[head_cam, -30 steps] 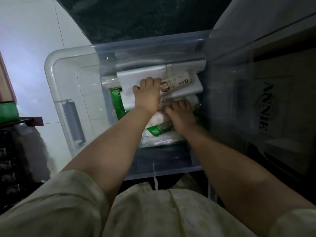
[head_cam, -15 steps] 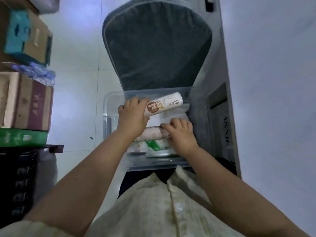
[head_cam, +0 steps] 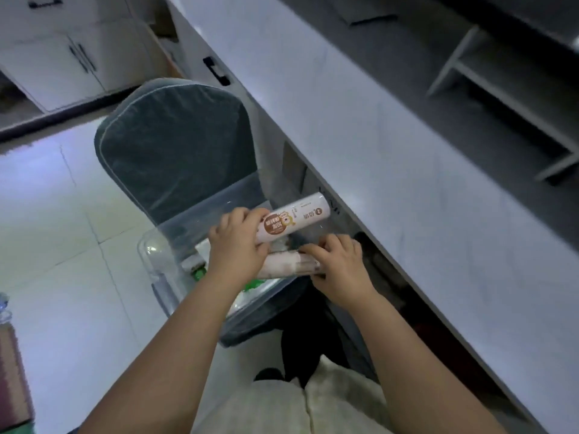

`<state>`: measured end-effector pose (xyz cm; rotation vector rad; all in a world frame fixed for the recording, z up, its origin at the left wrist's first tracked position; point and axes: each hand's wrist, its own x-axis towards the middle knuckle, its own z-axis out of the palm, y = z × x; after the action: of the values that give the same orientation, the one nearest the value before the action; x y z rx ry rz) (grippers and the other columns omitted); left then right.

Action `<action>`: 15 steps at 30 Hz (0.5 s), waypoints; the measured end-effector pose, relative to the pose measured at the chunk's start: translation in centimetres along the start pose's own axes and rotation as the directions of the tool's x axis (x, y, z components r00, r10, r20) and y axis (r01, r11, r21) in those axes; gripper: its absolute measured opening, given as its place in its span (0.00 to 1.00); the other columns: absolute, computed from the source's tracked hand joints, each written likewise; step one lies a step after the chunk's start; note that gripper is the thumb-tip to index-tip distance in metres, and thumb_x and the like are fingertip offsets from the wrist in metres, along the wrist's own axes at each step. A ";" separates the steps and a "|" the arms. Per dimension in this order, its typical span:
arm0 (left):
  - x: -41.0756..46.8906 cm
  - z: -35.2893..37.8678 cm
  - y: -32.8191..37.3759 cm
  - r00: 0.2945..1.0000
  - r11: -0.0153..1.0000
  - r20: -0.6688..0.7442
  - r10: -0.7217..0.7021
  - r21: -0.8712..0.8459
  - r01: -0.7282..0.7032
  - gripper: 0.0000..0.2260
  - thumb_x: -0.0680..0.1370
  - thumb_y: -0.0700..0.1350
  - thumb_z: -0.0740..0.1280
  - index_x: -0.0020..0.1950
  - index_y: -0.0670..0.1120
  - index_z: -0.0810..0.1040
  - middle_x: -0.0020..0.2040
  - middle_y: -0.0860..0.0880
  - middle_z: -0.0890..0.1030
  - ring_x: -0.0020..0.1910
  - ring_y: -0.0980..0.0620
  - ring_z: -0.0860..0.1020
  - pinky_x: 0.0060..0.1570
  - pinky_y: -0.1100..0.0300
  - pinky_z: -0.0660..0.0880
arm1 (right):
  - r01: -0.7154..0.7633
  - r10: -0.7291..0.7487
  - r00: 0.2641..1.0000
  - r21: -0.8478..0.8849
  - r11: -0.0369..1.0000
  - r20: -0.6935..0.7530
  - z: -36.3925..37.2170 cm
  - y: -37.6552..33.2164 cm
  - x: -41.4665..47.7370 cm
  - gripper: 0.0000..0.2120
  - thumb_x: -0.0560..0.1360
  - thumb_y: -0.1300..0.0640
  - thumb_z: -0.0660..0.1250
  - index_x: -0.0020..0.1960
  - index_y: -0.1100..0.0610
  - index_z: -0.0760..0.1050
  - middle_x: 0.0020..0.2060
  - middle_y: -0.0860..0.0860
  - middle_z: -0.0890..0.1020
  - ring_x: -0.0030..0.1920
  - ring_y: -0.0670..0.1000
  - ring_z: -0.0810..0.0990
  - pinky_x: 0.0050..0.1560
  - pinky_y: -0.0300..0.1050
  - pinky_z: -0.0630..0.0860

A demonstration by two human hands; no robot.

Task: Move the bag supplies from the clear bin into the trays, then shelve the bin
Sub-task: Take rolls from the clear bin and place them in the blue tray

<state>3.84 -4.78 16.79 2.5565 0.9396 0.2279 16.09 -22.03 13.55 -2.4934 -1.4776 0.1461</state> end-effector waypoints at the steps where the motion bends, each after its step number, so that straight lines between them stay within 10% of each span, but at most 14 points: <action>1: -0.6 0.2 1.4 0.999 0.999 0.012 0.053 0.004 -0.053 0.24 0.68 0.47 0.71 0.63 0.57 0.72 0.55 0.51 0.73 0.56 0.46 0.69 0.52 0.50 0.66 | -0.051 0.051 0.998 -0.004 0.999 -0.029 -0.5 0.2 -2.1 0.27 0.61 0.56 0.73 0.59 0.46 0.74 0.48 0.52 0.75 0.51 0.59 0.72 0.54 0.56 0.68; 15: -13.9 4.0 30.5 0.641 0.647 0.087 0.762 -0.128 -0.752 0.25 0.70 0.47 0.71 0.66 0.56 0.71 0.59 0.50 0.73 0.58 0.46 0.69 0.56 0.50 0.64 | -0.656 0.609 0.681 0.030 0.754 -0.407 -13.3 7.7 -32.6 0.28 0.58 0.61 0.76 0.57 0.49 0.78 0.48 0.54 0.76 0.53 0.60 0.72 0.55 0.55 0.64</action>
<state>12.24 -36.15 25.98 2.6912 -0.2647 0.3088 9.65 -56.12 23.32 -2.8046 -0.4227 -0.3269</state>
